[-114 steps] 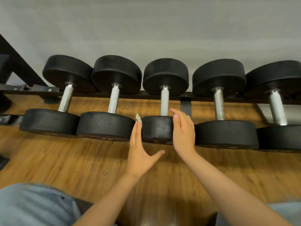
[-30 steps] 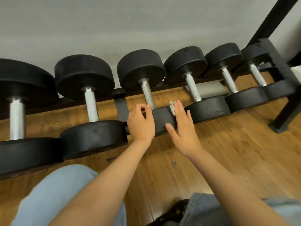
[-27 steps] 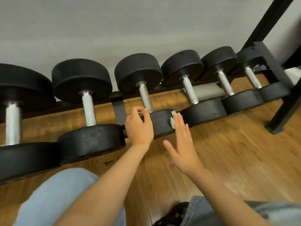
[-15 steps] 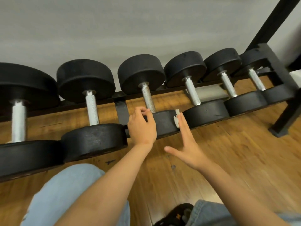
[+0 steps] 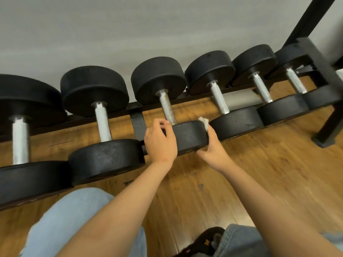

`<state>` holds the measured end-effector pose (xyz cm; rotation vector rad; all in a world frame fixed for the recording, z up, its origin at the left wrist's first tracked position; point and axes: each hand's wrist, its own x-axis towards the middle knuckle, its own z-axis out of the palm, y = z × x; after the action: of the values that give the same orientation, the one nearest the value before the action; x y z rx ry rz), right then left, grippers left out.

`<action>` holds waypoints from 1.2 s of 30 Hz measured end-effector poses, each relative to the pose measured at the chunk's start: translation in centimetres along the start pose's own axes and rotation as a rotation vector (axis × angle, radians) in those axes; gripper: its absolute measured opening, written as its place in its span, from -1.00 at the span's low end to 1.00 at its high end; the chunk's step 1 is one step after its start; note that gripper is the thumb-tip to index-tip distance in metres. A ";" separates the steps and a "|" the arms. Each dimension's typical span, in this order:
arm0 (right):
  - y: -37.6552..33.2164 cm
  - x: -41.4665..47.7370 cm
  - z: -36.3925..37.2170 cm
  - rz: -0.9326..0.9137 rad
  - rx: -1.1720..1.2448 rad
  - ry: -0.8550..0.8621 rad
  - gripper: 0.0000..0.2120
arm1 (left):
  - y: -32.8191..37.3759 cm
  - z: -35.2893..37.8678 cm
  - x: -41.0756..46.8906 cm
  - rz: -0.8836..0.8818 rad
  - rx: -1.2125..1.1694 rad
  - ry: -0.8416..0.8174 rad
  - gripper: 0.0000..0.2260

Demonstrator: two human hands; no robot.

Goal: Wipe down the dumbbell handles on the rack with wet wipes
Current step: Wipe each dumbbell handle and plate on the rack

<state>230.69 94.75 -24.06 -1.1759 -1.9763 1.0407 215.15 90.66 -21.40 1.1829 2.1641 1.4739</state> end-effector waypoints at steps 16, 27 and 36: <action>1.6 -2.8 2.4 0.157 0.192 0.141 -0.21 | -0.2 0.0 0.1 -0.008 0.002 -0.018 -0.84; -1.4 -3.0 1.8 -0.025 -0.057 0.076 -0.02 | 0.1 -0.2 -0.1 0.005 0.007 -0.026 -0.86; -2.7 -2.0 0.7 -0.238 -0.311 -0.049 0.03 | 0.3 -0.5 -0.1 0.018 -0.001 -0.028 -0.84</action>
<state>229.79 91.96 -22.32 -1.0427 -2.3108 0.6642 215.06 90.26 -20.92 1.2186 2.1393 1.4575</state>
